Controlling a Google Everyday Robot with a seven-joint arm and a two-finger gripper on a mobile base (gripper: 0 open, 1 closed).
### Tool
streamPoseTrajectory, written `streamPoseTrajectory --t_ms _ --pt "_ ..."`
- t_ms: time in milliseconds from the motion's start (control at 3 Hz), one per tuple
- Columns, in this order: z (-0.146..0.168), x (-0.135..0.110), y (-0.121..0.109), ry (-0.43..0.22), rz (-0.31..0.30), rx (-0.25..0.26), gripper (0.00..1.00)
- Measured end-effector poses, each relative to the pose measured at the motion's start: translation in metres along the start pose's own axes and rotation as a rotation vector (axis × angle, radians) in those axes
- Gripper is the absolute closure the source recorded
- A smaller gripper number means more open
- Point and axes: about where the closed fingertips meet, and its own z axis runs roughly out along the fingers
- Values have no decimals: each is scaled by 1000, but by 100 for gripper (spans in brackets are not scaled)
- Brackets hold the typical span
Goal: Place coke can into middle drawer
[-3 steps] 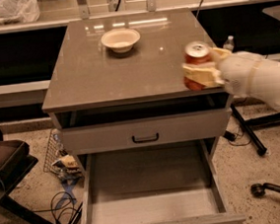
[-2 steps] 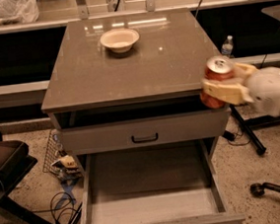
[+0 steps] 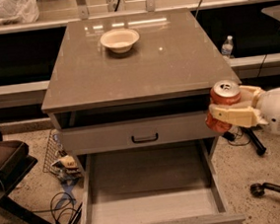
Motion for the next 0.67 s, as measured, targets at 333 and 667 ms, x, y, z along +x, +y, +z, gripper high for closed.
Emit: streamPoseTrajectory --t_ms 333,667 --pt "8 8 4 -6 6 -4 100" --pt "49 64 39 -45 -2 -89 100"
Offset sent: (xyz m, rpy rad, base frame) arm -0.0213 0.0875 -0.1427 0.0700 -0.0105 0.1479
